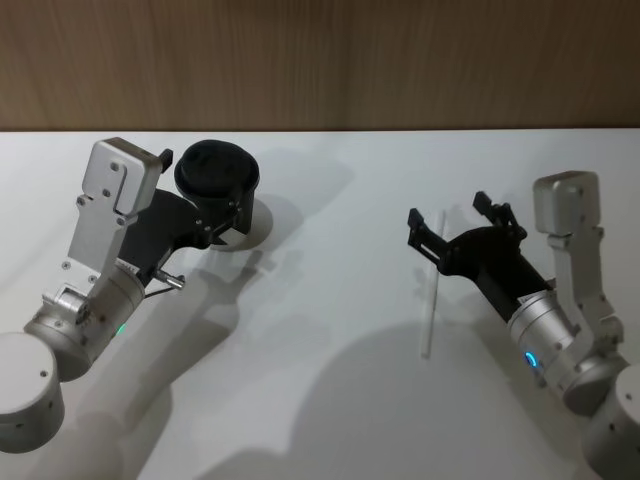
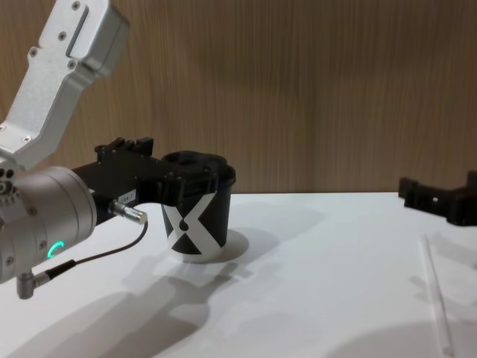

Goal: Pick up the straw with one hand, pass it to the other hand, and insert it into the cup.

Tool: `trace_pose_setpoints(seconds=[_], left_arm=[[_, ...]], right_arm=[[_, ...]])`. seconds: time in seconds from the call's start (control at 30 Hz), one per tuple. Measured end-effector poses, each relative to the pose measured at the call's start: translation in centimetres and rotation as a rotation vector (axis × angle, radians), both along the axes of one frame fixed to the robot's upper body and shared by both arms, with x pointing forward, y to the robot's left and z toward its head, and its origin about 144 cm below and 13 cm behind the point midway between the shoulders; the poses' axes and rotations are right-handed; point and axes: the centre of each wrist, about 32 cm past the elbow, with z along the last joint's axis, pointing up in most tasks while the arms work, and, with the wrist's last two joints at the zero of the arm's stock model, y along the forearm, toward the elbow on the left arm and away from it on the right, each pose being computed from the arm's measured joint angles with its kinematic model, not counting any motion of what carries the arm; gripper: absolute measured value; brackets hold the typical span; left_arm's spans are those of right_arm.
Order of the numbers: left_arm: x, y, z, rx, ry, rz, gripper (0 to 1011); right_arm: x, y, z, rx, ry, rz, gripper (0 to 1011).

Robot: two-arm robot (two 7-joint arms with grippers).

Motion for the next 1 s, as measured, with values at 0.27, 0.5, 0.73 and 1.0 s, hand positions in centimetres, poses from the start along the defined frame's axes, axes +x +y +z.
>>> trace_pose_setpoints(seconds=[0.27, 0.5, 0.73, 1.0], left_arm=[[0.0, 0.0, 0.0, 0.000, 0.000, 0.000, 1003], [0.0, 0.0, 0.0, 0.000, 0.000, 0.000, 1003], [0.0, 0.0, 0.0, 0.000, 0.000, 0.000, 1003], [0.0, 0.0, 0.0, 0.000, 0.000, 0.000, 1003]], right_arm=[[0.8, -0.3, -0.3, -0.029, 0.079, 0.026, 1001], [0.8, -0.8, -0.3, -0.056, 0.128, 0.045, 1001], [0.0, -1.7, 0.0, -0.073, 0.160, 0.066, 1001], [-1.0, -2.5, 0.2, -0.080, 0.198, 0.085, 1001]])
